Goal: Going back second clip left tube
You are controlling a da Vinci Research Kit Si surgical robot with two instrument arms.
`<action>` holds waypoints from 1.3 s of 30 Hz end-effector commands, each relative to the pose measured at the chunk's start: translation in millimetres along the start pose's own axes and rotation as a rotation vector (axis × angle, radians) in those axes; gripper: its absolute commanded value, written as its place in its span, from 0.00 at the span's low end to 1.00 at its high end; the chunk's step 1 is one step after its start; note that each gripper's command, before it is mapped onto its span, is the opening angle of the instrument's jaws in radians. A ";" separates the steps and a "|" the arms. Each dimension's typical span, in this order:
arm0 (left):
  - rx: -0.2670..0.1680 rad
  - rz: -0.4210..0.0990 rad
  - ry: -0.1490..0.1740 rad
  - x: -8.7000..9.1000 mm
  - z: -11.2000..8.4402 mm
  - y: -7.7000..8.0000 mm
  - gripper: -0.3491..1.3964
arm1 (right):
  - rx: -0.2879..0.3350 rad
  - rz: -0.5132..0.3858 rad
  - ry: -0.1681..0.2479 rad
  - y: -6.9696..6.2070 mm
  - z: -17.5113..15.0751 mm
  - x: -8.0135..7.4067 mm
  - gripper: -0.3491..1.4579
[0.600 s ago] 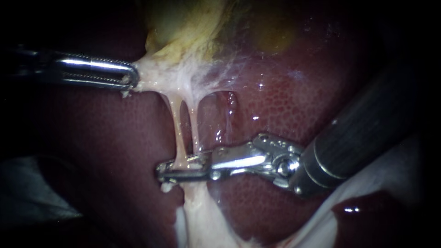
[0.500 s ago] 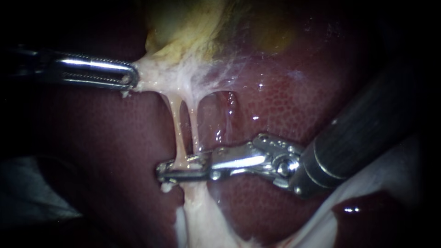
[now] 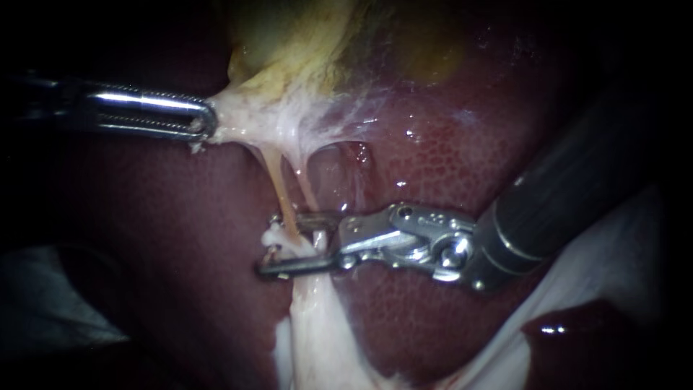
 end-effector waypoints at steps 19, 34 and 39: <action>0.001 0.001 0.000 0.0 -0.3 -0.3 0.00 | -0.009 -0.326 -0.151 -2.1 -17.4 3.3 0.47; 0.012 0.017 0.011 -2.1 3.6 -2.7 0.00 | -0.020 -0.353 -0.155 -1.9 -19.6 3.8 0.47; 0.009 0.031 -0.003 -2.9 5.8 -4.2 0.00 | -0.019 -0.353 -0.155 -2.0 -19.7 3.8 0.47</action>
